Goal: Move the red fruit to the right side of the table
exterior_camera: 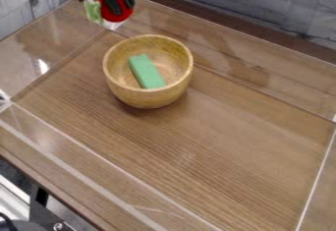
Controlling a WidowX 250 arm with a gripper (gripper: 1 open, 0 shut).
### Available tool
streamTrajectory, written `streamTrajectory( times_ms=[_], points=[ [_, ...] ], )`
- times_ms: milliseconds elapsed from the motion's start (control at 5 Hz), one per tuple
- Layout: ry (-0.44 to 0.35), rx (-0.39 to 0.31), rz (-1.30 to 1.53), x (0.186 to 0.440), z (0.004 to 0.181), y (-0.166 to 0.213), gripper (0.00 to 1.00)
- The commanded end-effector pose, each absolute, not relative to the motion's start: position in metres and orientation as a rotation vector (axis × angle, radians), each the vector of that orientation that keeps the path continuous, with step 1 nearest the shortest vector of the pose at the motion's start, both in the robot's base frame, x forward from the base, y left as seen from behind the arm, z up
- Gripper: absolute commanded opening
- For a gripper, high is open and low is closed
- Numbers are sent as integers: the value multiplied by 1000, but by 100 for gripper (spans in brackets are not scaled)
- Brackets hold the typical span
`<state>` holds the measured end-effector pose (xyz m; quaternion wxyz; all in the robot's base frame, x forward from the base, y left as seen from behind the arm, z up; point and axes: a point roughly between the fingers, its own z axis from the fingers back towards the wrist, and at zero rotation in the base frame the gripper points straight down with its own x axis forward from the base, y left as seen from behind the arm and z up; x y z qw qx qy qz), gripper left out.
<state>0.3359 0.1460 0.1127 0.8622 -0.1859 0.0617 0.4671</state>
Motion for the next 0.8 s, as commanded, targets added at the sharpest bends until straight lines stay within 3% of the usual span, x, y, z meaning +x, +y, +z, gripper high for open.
streamTrajectory(
  times_ms=[0, 200, 600],
  points=[
    [60, -402, 887, 332, 146, 133, 0],
    [83, -411, 788, 324, 149, 119, 0],
    [113, -427, 679, 336, 154, 62, 0]
  ],
)
